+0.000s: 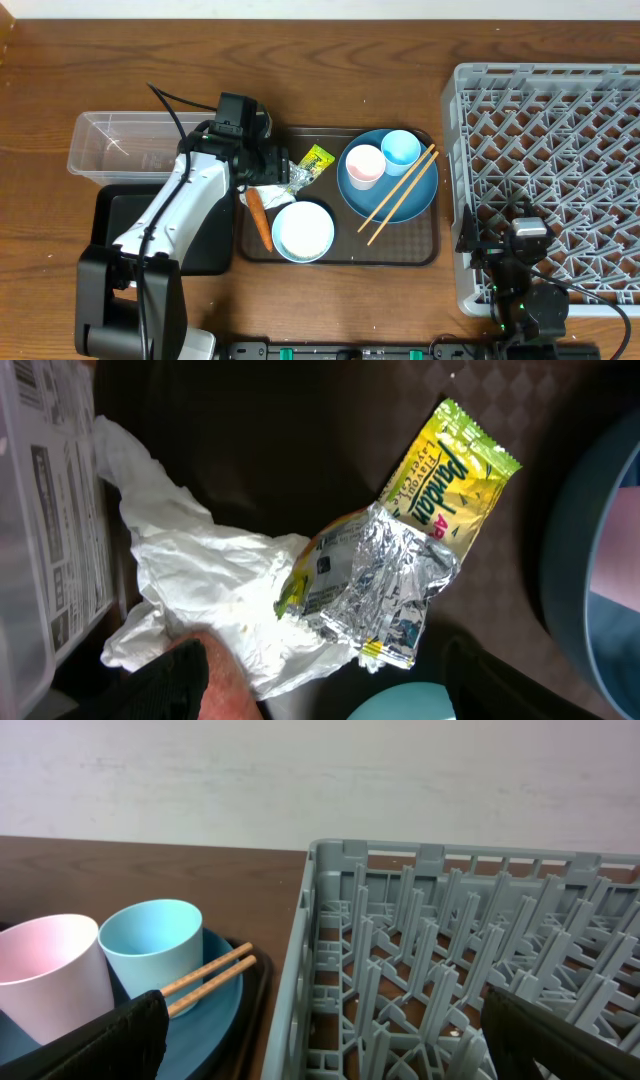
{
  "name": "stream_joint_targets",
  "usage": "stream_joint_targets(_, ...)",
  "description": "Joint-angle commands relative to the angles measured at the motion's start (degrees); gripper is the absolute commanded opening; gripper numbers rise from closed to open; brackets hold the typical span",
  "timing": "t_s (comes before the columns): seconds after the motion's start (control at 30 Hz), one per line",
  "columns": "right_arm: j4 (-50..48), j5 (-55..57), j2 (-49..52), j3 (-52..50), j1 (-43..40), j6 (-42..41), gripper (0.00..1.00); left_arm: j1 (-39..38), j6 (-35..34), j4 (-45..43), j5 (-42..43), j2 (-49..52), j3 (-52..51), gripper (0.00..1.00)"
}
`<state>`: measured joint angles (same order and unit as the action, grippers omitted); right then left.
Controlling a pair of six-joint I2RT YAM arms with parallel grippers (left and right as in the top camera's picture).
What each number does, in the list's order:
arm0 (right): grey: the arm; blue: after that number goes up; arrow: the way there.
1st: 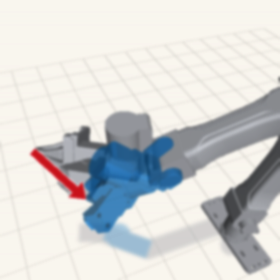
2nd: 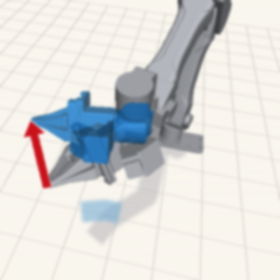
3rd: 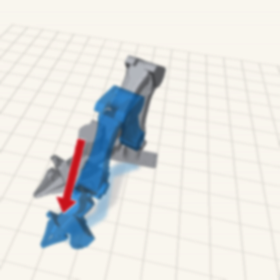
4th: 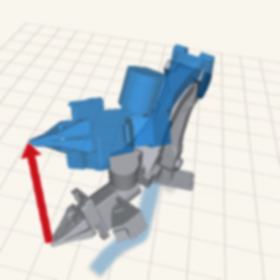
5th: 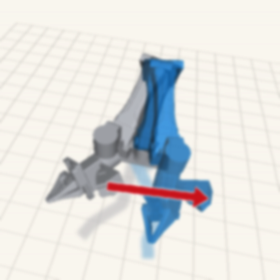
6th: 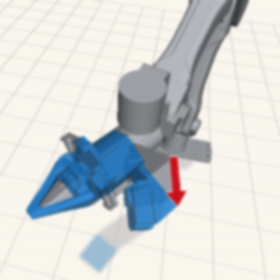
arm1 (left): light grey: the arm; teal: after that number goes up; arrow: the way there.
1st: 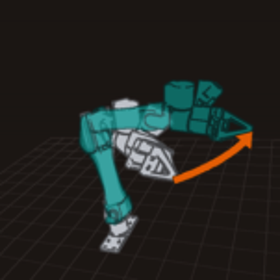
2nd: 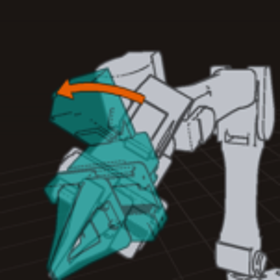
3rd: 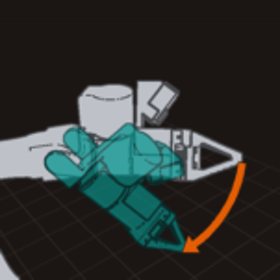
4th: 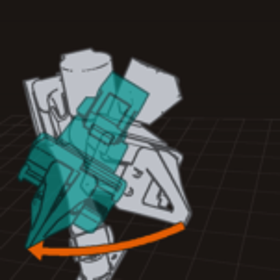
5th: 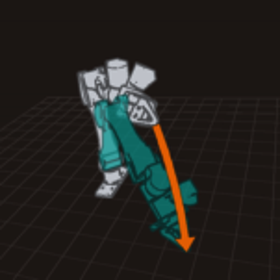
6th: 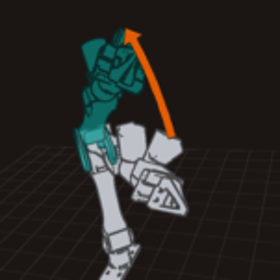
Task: Sort waste into correct bins and load items into the dishwasher rack
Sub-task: 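Lower the left gripper and grasp the foil wrapper with yellow packet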
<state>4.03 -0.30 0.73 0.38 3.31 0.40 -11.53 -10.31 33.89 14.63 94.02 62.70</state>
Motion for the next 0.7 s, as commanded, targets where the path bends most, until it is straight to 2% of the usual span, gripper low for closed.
stream_joint_targets(0.0,0.2,-0.2,0.0,-0.1,-0.6,-0.8,0.99,0.0,0.1,-1.2,-0.7,0.5,-0.3,0.78)
stream_joint_targets(0.3,0.2,-0.2,0.0,-0.1,-0.6,-0.8,0.99,-0.1,0.1,-1.4,-0.8,0.5,-0.4,0.78)
stream_joint_targets(0.43,0.2,-0.2,0.0,-0.1,-0.6,-0.8,0.99,-0.1,0.1,-4.7,-3.0,0.5,-2.0,0.73)
stream_joint_targets(0.67,0.2,-0.1,0.0,-0.1,-0.6,-0.8,0.99,-0.1,0.1,-10.3,-2.9,0.5,-4.5,0.7)
